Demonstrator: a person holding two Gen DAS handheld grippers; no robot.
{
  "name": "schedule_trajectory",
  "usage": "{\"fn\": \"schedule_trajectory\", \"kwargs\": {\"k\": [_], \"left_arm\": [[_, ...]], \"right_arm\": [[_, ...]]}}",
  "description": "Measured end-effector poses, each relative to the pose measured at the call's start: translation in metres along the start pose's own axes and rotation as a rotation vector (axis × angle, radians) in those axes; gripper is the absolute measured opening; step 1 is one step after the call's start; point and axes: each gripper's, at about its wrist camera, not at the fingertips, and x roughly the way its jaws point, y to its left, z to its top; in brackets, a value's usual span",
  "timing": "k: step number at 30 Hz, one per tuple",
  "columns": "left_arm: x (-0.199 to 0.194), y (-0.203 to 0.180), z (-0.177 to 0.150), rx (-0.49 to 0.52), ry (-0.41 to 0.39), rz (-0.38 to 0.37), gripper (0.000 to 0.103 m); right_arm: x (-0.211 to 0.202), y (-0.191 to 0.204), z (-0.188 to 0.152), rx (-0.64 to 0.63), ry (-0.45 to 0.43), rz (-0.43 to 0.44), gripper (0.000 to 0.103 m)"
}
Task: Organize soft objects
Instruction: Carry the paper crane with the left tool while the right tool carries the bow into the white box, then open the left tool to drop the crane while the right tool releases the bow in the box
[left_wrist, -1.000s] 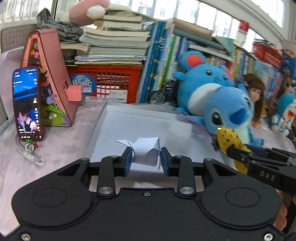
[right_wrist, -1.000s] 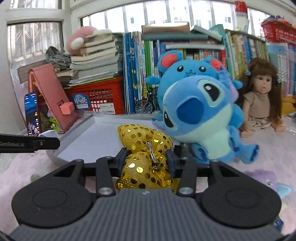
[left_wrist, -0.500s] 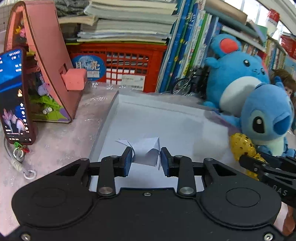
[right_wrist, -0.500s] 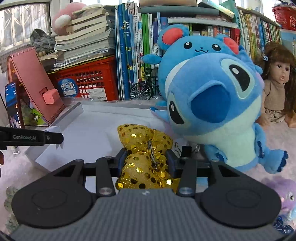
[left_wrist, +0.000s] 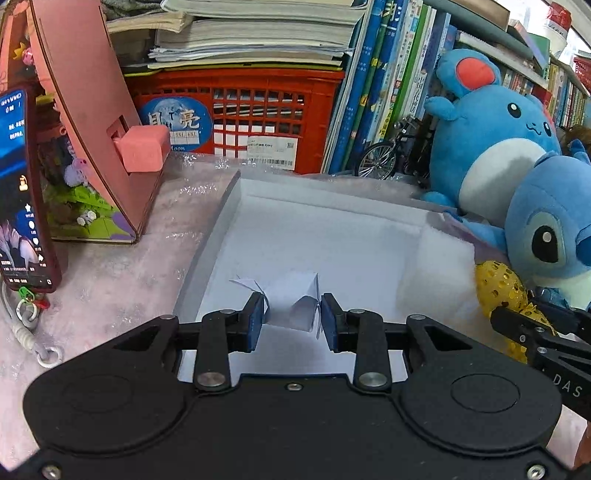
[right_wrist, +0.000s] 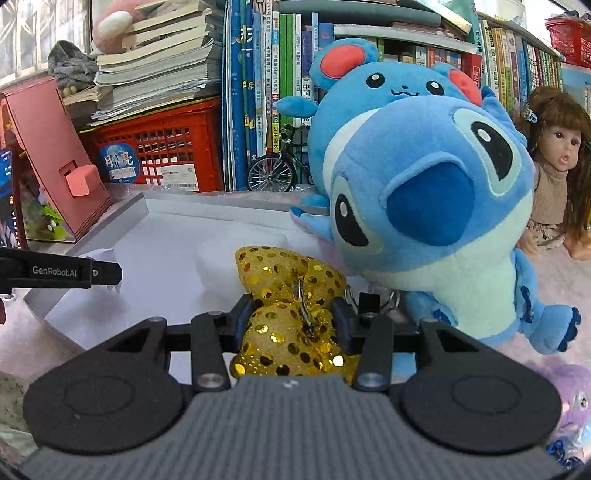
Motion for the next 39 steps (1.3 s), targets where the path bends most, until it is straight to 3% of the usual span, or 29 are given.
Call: {"fn": "schedule_trajectory", "kwargs": {"k": [30,39], "left_arm": [[0.016,0.006,-0.011,0.024,0.024,0.041,0.035],[0.014,0.002,-0.013,0.054,0.024,0.047,0.046]], "right_arm": [[0.017,0.008,-0.01,-0.022,0.046,0.027,0.054],[0.016,0.006,-0.011,-0.021,0.045,0.034,0.067]]}}
